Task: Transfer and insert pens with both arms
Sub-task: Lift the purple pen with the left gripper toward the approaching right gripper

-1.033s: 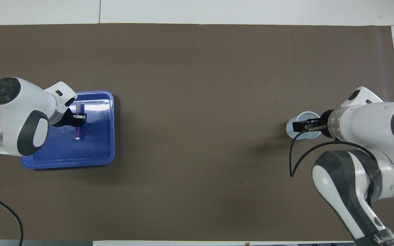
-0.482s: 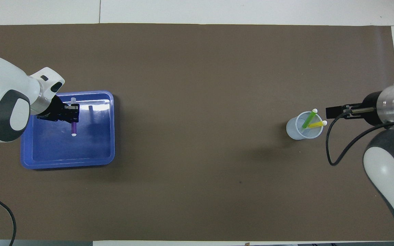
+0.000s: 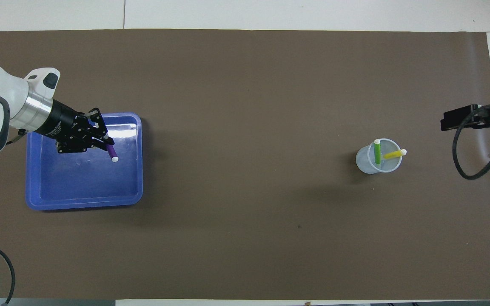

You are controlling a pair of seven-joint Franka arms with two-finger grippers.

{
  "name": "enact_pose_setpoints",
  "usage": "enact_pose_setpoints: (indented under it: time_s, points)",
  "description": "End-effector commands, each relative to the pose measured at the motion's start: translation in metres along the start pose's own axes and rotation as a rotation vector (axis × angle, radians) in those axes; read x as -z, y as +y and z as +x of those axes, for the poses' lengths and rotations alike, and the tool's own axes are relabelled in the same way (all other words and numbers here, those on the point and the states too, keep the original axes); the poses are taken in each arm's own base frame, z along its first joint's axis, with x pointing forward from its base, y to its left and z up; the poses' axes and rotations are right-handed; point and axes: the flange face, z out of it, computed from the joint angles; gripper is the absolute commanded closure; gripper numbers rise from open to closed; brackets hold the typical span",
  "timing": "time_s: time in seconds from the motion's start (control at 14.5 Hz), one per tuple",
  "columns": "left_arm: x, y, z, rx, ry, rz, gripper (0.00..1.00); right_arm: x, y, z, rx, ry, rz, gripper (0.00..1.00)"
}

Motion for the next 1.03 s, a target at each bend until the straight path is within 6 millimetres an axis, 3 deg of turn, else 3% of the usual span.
enact_pose_setpoints:
  time_s: [0.0,0.48,0.69,0.83,0.96]
  points:
    - [0.006,0.012,-0.018,0.197,-0.103,-0.075,1.00,0.006,0.002,-0.006,0.004,-0.029,0.005,0.00]
    - [0.014,0.055,-0.067,0.548,-0.355,-0.245,1.00,0.005,0.000,-0.016,-0.008,-0.057,0.010,0.00]
    - [0.005,0.077,-0.096,0.638,-0.489,-0.278,1.00,0.007,-0.006,-0.014,-0.018,-0.049,0.021,0.00]
    - [-0.007,0.091,-0.118,0.672,-0.555,-0.285,1.00,0.008,-0.022,-0.011,-0.040,-0.031,0.040,0.00]
    - [-0.016,0.104,-0.142,0.716,-0.580,-0.322,1.00,0.011,-0.054,-0.009,-0.085,-0.011,0.107,0.00]
